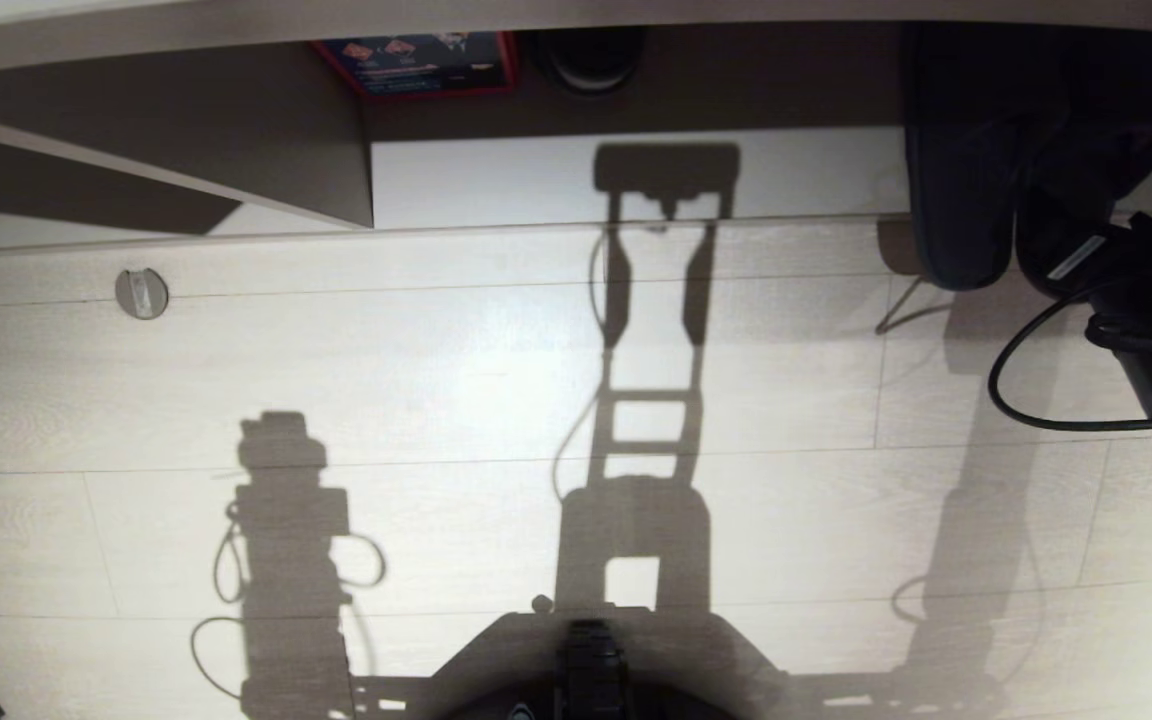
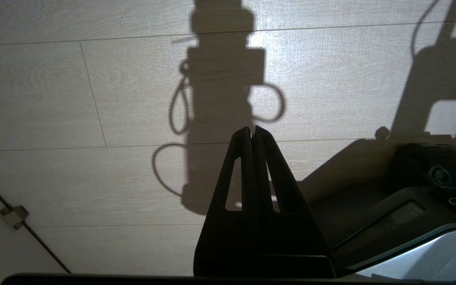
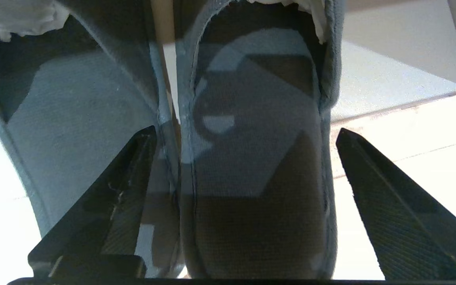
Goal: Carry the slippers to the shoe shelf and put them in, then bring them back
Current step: Pick up the slippers in the shoe cabinet
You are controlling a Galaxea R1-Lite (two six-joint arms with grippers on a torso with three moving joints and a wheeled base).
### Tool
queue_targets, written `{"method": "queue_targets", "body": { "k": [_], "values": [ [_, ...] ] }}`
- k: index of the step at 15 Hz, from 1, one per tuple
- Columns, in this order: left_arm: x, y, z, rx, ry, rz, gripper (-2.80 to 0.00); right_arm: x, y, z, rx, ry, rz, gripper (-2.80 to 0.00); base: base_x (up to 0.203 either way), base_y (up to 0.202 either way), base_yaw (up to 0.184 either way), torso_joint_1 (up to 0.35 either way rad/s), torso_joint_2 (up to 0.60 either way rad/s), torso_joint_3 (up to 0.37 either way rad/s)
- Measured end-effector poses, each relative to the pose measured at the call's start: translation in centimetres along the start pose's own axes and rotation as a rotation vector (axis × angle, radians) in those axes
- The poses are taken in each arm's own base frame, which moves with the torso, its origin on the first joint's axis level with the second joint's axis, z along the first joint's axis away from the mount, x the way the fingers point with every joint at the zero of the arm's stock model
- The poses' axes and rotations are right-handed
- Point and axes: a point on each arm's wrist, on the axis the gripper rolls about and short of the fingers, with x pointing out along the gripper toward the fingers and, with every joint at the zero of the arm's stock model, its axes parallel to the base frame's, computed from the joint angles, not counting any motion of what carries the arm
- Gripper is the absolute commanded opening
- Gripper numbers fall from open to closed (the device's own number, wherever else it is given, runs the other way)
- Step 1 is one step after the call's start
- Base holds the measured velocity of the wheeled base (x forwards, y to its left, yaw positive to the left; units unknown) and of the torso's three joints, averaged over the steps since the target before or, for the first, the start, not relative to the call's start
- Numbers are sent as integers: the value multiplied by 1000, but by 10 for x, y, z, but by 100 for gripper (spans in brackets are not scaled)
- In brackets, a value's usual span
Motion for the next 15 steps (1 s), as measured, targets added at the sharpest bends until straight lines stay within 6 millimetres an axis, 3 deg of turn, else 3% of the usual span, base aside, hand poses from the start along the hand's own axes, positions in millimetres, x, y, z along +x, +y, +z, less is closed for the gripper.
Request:
{"method": "queue_targets", "body": {
  "k": [15],
  "values": [
    [0, 0, 0, -1, 0, 0, -280, 36, 13, 8, 15, -107, 63, 0, 0, 0, 0, 0, 0, 0]
  ]
}}
